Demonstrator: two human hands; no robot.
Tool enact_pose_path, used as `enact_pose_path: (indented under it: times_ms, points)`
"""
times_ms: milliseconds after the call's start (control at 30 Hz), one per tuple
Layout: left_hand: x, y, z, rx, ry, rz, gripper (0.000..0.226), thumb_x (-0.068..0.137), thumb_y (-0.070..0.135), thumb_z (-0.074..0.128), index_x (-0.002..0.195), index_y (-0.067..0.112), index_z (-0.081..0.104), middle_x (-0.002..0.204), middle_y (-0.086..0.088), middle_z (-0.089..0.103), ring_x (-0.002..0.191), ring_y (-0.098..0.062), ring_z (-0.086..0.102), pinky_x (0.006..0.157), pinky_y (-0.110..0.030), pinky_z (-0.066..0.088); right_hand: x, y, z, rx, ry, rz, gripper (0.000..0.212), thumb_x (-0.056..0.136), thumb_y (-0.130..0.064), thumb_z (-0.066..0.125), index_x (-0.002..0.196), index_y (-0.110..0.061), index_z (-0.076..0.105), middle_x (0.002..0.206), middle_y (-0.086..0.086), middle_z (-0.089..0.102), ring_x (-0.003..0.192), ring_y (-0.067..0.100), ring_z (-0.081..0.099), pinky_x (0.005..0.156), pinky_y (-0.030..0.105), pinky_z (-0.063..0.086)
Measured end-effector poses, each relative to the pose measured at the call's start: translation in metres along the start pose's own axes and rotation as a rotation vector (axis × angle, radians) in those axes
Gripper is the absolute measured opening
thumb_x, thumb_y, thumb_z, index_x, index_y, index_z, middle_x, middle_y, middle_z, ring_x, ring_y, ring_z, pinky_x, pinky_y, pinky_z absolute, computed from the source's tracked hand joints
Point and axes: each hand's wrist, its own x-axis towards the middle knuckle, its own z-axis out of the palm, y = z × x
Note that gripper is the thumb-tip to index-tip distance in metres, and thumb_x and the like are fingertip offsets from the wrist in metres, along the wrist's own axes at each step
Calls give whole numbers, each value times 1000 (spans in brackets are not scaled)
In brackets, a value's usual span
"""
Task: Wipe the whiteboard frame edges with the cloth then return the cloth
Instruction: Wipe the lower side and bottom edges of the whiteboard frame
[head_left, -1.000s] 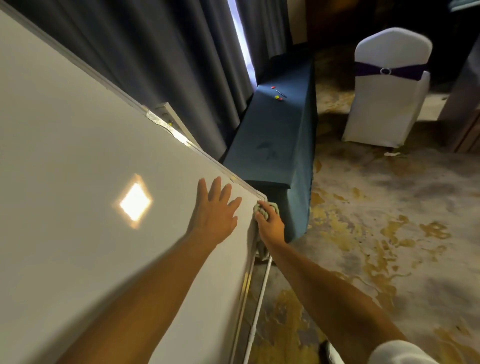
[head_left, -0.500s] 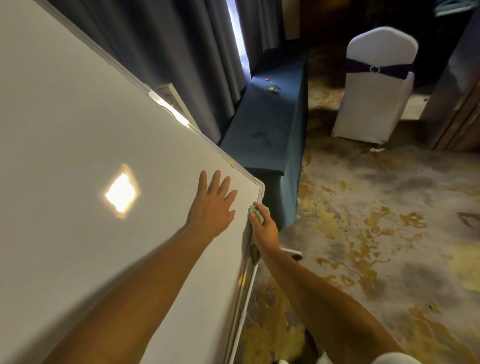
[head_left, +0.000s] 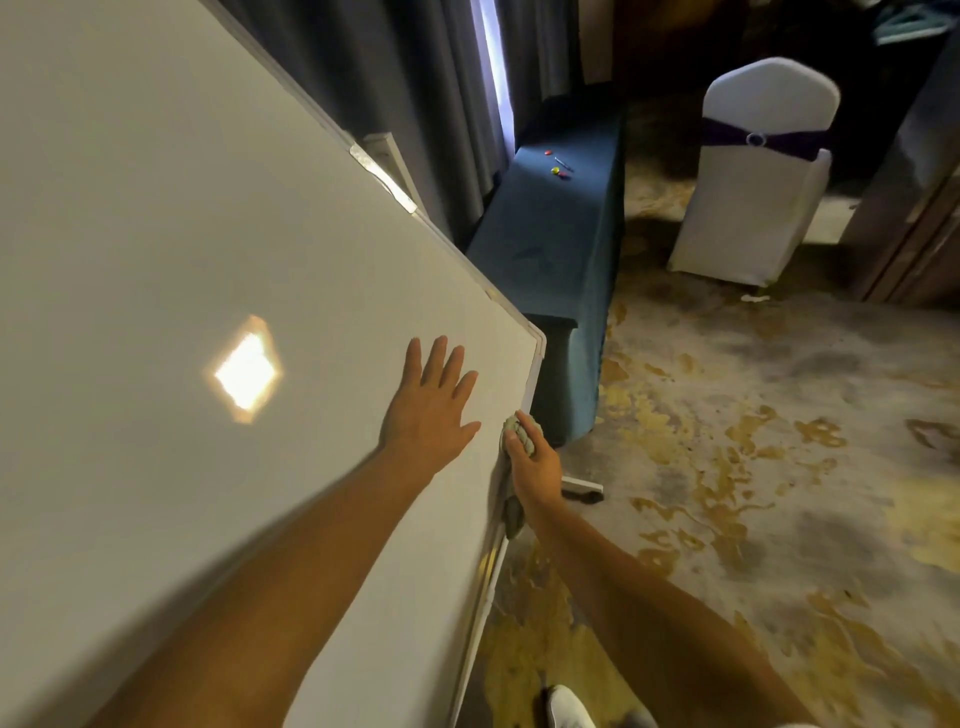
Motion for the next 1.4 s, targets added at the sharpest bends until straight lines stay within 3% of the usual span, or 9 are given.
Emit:
enact_pose_path:
  times_ms: [267,433,667,833,967,1100,1400]
  points:
    - [-19,14,-17,10,6,-10,90,99,76,4,169,22,-9,176,-20,-14,161,-50,-10,128,-69,-2,-41,20,-12,0,-17,-5,45,101,-46,52,145,-36,48,154,-7,43,141,20,40,119,45,32]
    - [-71,27,-26,-4,4,-23,87,100,75,5,169,23,-11,175,-18,-17,161,-49,-13,127,-70,-3,-65,22,-31,35,-26,-9,46,102,-38,54,147,-29,48,151,-4,46,139,20,42,114,35,34]
    - [-161,16,-27,-46,46,-97,82,102,72,5,169,24,-7,176,-17,-15,161,-48,-12,124,-71,-10,-106,18,-49,24,-17,-11,45,103,-30,54,148,-26,47,149,2,48,136,25,45,117,44,36]
    - [-184,24,-35,-28,60,-77,86,102,72,4,169,20,-8,175,-20,-14,161,-48,-11,127,-69,-4,-146,29,-54,51,-28,40,47,104,-36,51,150,-31,43,153,3,43,139,27,41,117,47,35]
    - [-180,22,-42,-18,54,-79,88,100,74,1,169,20,-9,176,-20,-13,162,-48,-9,128,-67,2,-183,45,-50,60,-48,57,46,104,-37,49,150,-33,42,153,0,43,139,24,41,109,31,34]
    - [-183,20,-44,-37,67,-78,85,102,72,4,169,21,-4,177,-19,-8,162,-46,-7,128,-67,5,-215,63,-43,106,-26,58,45,103,-34,53,147,-33,46,149,-1,46,131,16,43,99,25,36]
    - [-275,51,-19,-132,31,19,74,108,62,23,170,21,15,178,-17,1,163,-44,-3,129,-66,-2,-278,94,-17,62,34,34,44,103,-35,53,147,-33,48,148,0,49,135,22,45,105,31,38]
